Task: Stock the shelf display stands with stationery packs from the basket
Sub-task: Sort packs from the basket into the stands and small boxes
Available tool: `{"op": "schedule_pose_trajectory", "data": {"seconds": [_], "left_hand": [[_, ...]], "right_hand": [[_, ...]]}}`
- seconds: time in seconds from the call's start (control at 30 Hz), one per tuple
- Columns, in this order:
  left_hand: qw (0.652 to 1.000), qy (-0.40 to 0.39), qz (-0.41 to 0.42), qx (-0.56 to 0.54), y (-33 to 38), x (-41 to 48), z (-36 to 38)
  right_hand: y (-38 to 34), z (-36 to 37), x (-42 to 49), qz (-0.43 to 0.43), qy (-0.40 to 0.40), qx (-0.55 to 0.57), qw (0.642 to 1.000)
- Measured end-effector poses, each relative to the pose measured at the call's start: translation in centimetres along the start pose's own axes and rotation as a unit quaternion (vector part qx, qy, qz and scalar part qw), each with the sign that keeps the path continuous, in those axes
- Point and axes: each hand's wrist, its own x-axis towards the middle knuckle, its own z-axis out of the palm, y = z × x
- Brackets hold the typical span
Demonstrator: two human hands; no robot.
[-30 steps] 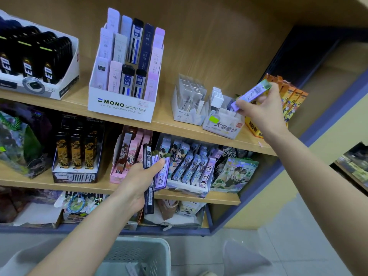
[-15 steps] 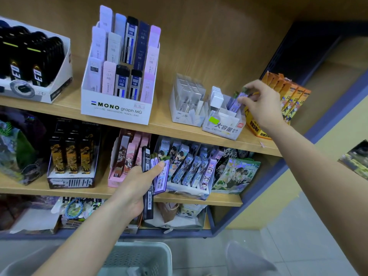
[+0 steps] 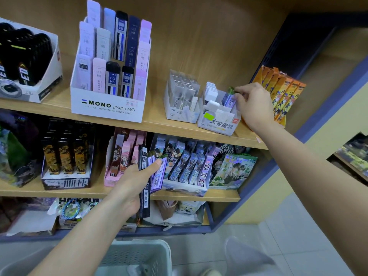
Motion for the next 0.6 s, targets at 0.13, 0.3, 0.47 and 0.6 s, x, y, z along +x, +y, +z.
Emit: {"op": "schedule_pose_trajectory", "data": {"seconds": [0.13,0.3,0.47,0.6], "left_hand": [[1.0,0.011,0.001,0.0,0.0,-0.3,-0.1],[1.0,0.015,0.001,-0.006,-0.1,-0.7,-0.4],[1.0,0.021,-0.005,-0.006,-0.5,-1.1,-0.6],[1.0,0.019,-0.01,-0.015,-0.4,-0.9,-0.9]], "right_hand": [[-1.6,-0.8,-2.2,0.002,0.046,0.073,0.996],[-4.5,-1.4,-6.6,-0.079,0.004,0.123,0.989],[-5.4,-1.0,-5.2,-0.061,-0.061,0.146,0.985],[-5.4,-1.0,-2.7,-0.034,-0.073,0.166,0.983]]}}
